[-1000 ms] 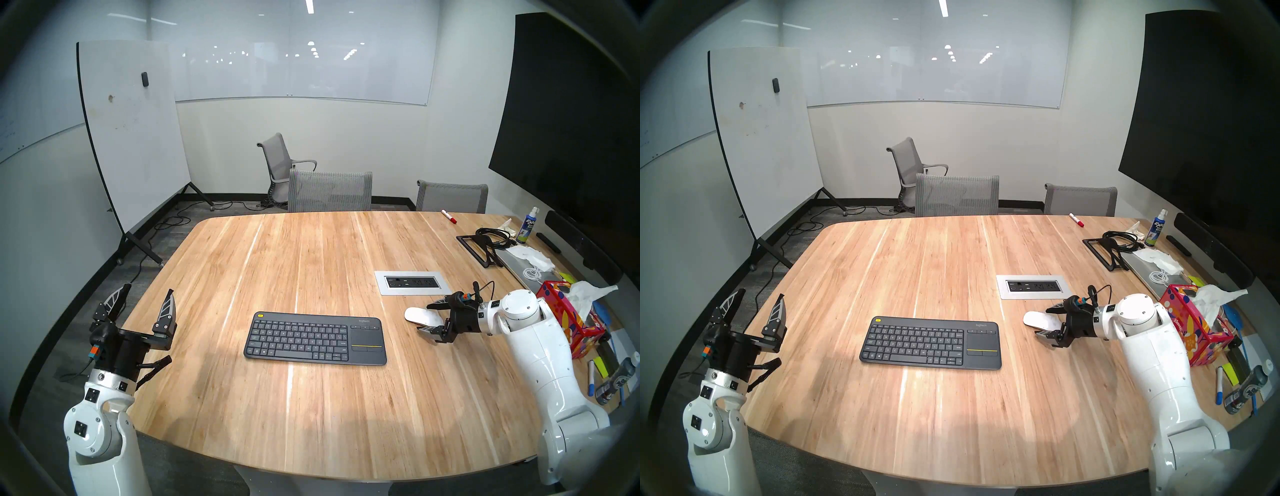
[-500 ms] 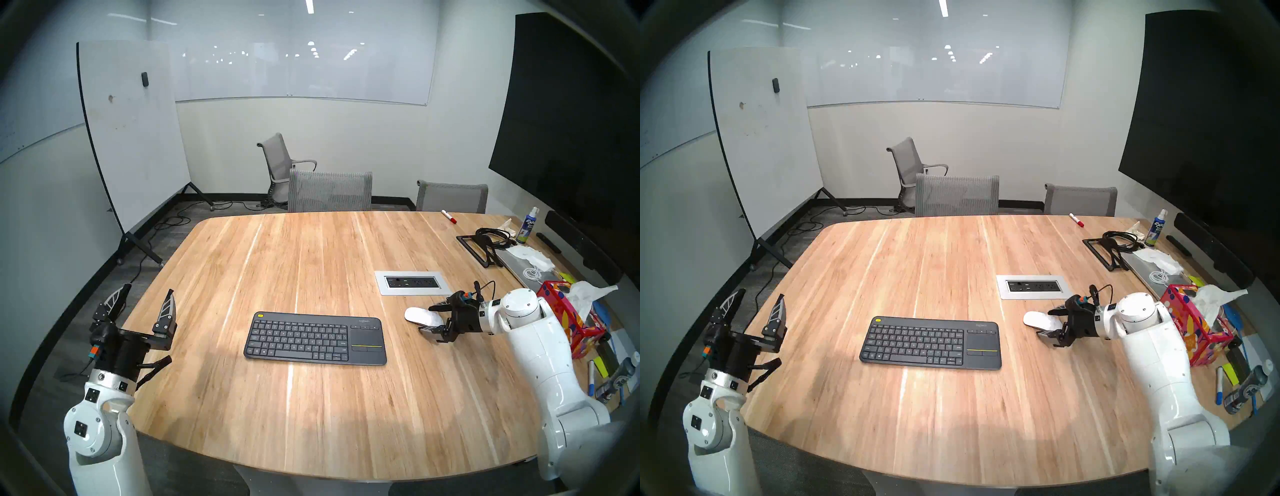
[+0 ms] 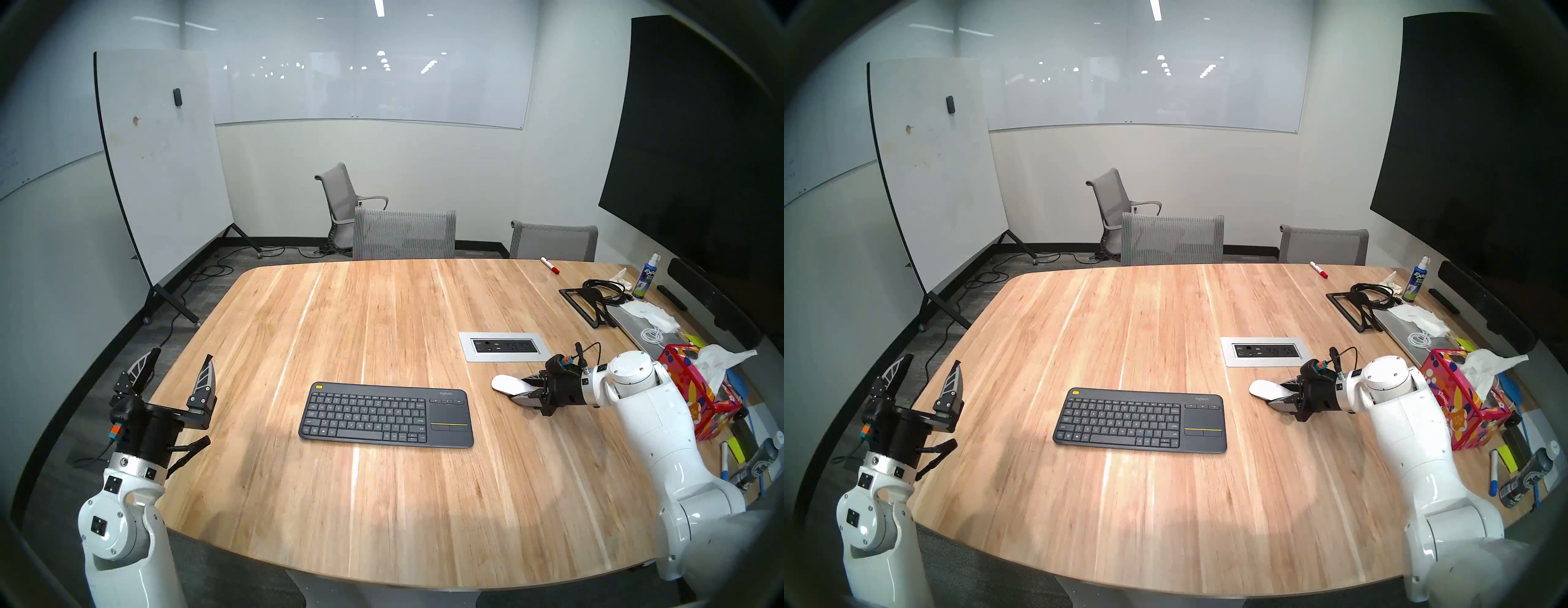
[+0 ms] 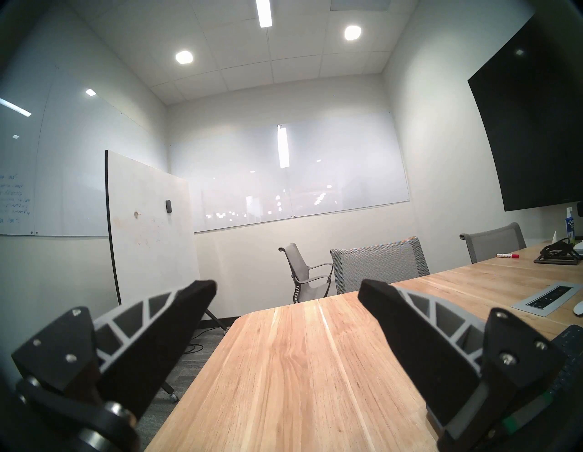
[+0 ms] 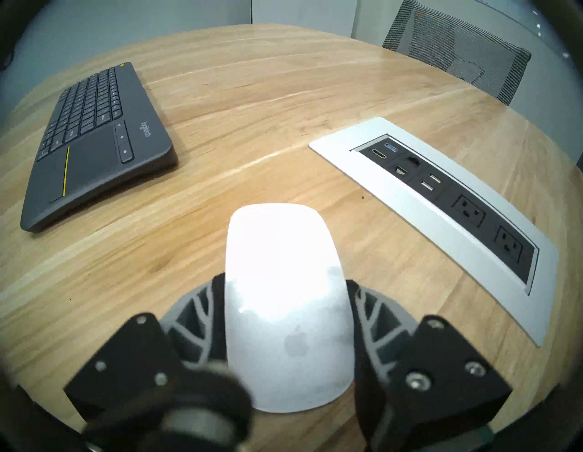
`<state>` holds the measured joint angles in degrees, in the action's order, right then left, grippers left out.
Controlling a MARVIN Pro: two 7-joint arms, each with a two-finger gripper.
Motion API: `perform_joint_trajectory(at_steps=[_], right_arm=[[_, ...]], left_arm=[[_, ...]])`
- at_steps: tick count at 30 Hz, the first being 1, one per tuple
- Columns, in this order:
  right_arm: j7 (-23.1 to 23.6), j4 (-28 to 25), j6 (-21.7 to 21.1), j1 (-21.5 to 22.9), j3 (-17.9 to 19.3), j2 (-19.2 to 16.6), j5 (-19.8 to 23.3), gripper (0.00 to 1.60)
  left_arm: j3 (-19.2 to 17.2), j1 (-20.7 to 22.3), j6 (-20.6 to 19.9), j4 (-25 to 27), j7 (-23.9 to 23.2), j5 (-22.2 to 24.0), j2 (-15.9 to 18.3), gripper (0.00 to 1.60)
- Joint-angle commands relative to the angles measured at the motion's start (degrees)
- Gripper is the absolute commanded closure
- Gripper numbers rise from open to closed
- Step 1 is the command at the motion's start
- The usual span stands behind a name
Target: Put the mouse beside the keyboard
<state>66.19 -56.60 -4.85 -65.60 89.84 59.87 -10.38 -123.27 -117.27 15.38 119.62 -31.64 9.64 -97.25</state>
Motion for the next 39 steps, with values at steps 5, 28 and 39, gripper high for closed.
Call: perform_joint_trajectory(at_steps=[5,28,39], right_arm=[[0.3,-10.2,-0.9,-4.2,5.0,0.6,4.3,1.60],[-4.9,-26.9,-2.6,-20.6,13.4,9.8,9.3,1.60],[-13.4,-34.8,-0.7,-25.8,15.7,14.2,7.5,1.60]], left_arm=[[0.0,0.2,0.0,0.8,-0.2,0.1,-0.2,0.00],[-0.4,0.8,0.1,0.4,-1.0,-0.3,-0.7,0.00],[-0.7,1.0,0.0,0.5,-1.4,-0.4,-1.1,0.00]])
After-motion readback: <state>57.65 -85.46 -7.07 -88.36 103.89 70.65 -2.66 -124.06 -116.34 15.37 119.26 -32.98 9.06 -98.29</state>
